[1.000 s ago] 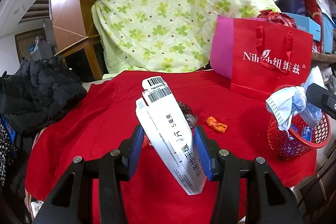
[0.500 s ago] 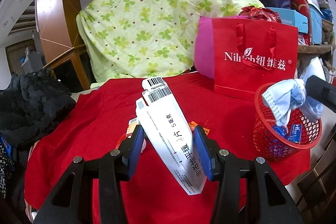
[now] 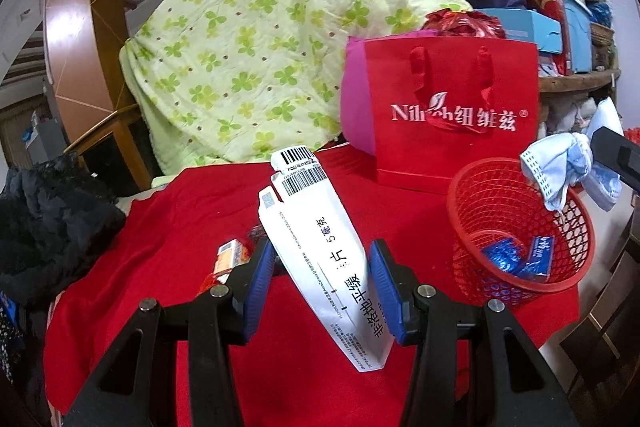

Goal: Collect trash
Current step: 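Hold the white box in the left tool while the right tool carries the tissue toward the basket, then release the white box from the left tool into the basket while the right tool releases the tissue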

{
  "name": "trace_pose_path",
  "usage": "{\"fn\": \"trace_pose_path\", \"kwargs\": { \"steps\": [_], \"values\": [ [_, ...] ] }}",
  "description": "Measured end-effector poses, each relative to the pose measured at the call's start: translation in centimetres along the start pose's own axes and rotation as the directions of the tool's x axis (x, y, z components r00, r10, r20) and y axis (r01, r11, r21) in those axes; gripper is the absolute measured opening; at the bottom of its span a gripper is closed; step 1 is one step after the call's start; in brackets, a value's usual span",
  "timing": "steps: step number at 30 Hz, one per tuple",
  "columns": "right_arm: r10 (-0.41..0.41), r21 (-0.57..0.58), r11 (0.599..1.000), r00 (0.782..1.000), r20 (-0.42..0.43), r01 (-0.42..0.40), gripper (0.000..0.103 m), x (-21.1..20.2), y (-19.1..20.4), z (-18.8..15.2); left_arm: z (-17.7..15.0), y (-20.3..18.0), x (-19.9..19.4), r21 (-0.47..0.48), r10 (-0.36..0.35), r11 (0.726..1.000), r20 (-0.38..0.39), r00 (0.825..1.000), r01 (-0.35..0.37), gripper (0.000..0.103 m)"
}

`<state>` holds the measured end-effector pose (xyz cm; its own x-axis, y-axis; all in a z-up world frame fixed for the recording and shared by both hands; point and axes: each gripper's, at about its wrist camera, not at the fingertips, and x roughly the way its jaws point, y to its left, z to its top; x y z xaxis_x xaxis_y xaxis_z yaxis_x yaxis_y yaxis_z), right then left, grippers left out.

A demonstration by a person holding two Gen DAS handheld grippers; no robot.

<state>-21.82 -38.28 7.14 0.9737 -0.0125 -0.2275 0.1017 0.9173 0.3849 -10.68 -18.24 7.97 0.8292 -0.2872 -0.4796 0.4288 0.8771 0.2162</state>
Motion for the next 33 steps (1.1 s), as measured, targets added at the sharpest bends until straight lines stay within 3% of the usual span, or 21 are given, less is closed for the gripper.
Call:
{"fn": "trace_pose_path", "kwargs": {
  "steps": [24, 29, 33],
  "values": [
    [-0.137, 0.104, 0.986, 0.990, 0.024, 0.134, 0.031, -2.5, -7.6, 0.0, 1.7, -8.4, 1.3, 0.123, -0.125, 0.985, -0.009, 0.992, 0.125, 0.051],
    [-0.165, 0.124, 0.979, 0.986, 0.009, 0.163, 0.032, -2.3, -9.1, -0.3, 2.5, -8.8, 2.4, 0.069, -0.228, 0.971, -0.040, 0.973, 0.230, 0.051],
    [-0.194, 0.145, 0.971, 0.981, -0.002, 0.192, 0.032, -2.2, -10.6, -0.7, 3.5, -9.3, 3.5, 0.032, -0.354, 0.934, -0.042, 0.934, 0.356, 0.051]
  ]
}}
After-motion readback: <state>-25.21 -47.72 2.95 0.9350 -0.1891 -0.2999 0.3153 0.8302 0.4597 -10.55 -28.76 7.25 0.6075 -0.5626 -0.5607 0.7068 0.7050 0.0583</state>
